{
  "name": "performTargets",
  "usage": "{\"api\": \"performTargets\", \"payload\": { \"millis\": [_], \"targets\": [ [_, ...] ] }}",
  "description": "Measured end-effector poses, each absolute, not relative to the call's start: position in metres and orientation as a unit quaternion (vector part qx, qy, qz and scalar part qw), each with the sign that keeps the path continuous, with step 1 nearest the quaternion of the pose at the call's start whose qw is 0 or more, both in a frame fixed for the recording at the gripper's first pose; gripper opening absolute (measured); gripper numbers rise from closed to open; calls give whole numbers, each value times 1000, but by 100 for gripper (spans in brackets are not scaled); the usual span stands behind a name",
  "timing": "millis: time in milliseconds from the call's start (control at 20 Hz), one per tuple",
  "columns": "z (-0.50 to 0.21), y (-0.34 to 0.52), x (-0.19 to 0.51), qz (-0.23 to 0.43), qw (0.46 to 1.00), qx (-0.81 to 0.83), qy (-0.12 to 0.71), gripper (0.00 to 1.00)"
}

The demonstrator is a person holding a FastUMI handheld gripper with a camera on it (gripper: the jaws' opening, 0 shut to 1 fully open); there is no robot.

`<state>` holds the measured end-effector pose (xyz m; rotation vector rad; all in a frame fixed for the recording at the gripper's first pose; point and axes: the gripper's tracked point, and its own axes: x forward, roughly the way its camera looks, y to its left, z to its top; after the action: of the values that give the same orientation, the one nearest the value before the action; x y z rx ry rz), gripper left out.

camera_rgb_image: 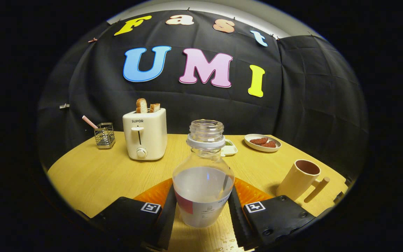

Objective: Take the bottle from table, then pour the juice into the cup, finally place the bottle on the coaster

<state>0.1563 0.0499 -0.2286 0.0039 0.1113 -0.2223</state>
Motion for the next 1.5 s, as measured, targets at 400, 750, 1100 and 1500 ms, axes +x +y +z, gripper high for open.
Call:
{"api": "performTargets", "payload": {
  "millis": [400,750,1100,1500],
  "targets": [
    [-191,25,147,-119,985,115,46,72],
    [-161,13,144,-94,956,271,63,72],
    [-157,-8,137,-83,907,401,94,72],
    [-172,-42,133,-77,836,527,133,72]
  ]
}}
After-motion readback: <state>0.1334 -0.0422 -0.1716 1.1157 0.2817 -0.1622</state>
